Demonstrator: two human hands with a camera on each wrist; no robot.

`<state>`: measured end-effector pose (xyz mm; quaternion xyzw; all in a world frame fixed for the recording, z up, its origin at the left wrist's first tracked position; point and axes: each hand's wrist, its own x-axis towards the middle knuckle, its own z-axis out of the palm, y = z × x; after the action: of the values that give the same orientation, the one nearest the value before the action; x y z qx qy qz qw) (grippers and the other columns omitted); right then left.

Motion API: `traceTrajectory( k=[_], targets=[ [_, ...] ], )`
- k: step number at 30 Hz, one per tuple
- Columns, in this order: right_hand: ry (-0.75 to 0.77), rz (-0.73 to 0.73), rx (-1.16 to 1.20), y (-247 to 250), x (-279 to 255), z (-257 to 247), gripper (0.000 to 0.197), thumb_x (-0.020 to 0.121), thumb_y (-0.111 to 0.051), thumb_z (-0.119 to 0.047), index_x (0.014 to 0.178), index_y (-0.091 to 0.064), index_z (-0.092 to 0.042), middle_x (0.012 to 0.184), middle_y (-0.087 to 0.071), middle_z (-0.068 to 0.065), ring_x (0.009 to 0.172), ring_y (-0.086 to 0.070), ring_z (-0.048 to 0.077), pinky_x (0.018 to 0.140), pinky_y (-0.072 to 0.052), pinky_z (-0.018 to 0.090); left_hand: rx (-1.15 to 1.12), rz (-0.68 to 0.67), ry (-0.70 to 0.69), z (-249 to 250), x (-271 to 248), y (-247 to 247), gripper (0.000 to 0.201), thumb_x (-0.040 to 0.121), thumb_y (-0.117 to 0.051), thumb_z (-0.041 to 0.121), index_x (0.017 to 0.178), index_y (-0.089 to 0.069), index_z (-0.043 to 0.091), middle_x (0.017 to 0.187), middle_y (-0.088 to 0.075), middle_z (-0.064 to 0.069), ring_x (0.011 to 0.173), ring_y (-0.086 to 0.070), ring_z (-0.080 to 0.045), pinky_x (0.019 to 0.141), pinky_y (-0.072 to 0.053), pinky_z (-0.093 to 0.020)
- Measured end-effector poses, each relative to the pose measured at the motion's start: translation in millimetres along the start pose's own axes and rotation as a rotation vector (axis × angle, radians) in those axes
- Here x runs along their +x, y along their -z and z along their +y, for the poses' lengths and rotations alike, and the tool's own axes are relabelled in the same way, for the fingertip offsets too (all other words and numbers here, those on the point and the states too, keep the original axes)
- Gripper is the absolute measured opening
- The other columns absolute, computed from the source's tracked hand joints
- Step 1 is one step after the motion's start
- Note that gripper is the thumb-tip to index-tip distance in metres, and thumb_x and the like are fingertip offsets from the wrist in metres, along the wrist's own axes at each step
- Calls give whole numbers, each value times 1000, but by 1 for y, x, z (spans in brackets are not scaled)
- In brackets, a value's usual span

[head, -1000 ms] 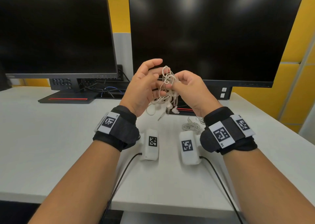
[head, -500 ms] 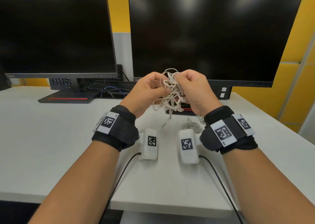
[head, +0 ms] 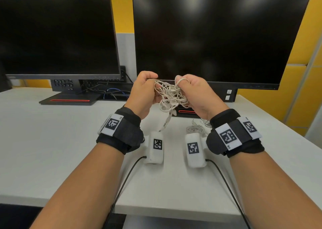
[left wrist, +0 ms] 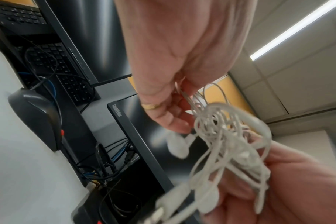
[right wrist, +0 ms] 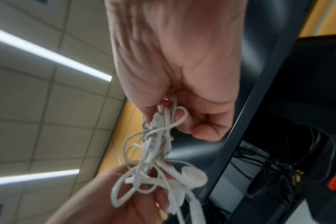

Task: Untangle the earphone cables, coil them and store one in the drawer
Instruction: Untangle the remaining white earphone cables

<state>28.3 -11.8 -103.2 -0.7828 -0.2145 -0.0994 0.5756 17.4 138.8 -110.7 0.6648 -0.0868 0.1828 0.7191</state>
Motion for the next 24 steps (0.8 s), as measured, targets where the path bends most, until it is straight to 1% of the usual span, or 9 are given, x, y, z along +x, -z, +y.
traceTrajectory(
  k=[2,4,6,8,11,14,18,21,24],
  targets=[
    [-25,-21,-63,-1,-1,-1,29,100,-50,-35,79,-52,-15,70,-45,3,67,-43,16,62,-43,29,-66,-10,-9,4,-1,1,31,95,-31,-2,104,-49,22,72,-51,-3,60,-56,-11,57,-50,-25],
    [-83,-52,44,0,0,-3,17,88,-59,-31,84,-56,-14,81,-49,10,75,-46,24,67,-44,34,-128,0,1,6,-1,3,33,95,-29,-3,105,-49,21,72,-48,-4,62,-52,-13,57,-50,-25],
    [-94,-115,75,3,0,-3,15,78,-64,-29,85,-60,-16,85,-51,11,75,-46,24,66,-44,34,-140,16,1,6,0,4,31,96,-28,-2,106,-49,19,73,-47,-3,64,-51,-13,56,-50,-24],
    [-37,-159,-18,4,-3,-1,16,83,-71,-28,87,-64,-14,81,-58,7,74,-51,20,66,-47,32,-131,-11,-14,6,-1,3,26,98,-32,1,107,-48,19,78,-52,-4,66,-54,-13,58,-51,-24],
    [-13,-76,-4,7,-4,2,12,92,-66,-24,86,-61,-15,82,-63,4,75,-57,16,70,-52,33,-158,-61,-51,7,-1,2,17,100,-40,6,107,-47,20,93,-59,-6,77,-61,-15,64,-54,-27],
    [-42,-22,192,9,0,1,7,97,-59,-17,95,-53,-15,93,-65,10,75,-63,16,66,-55,31,-104,-83,-10,6,0,2,8,99,-45,15,105,-46,20,99,-59,-4,89,-61,-18,70,-55,-31],
    [-36,21,264,5,1,0,12,96,-56,-4,97,-50,-14,111,-64,17,93,-71,26,72,-60,37,67,-207,25,1,-1,0,16,98,-52,29,105,-53,14,111,-63,-15,94,-65,-24,84,-56,-36],
    [-67,51,368,5,2,-2,17,94,-55,3,99,-48,-11,112,-63,19,91,-73,28,72,-61,40,24,-199,60,3,0,0,18,98,-52,25,110,-55,12,102,-66,-10,88,-65,-21,77,-56,-33],
    [-80,45,421,5,1,-3,17,94,-53,6,102,-50,-9,110,-64,18,90,-72,27,74,-61,43,84,-202,3,2,0,1,18,93,-59,10,110,-55,14,102,-67,-10,88,-65,-19,74,-55,-30]
  ],
)
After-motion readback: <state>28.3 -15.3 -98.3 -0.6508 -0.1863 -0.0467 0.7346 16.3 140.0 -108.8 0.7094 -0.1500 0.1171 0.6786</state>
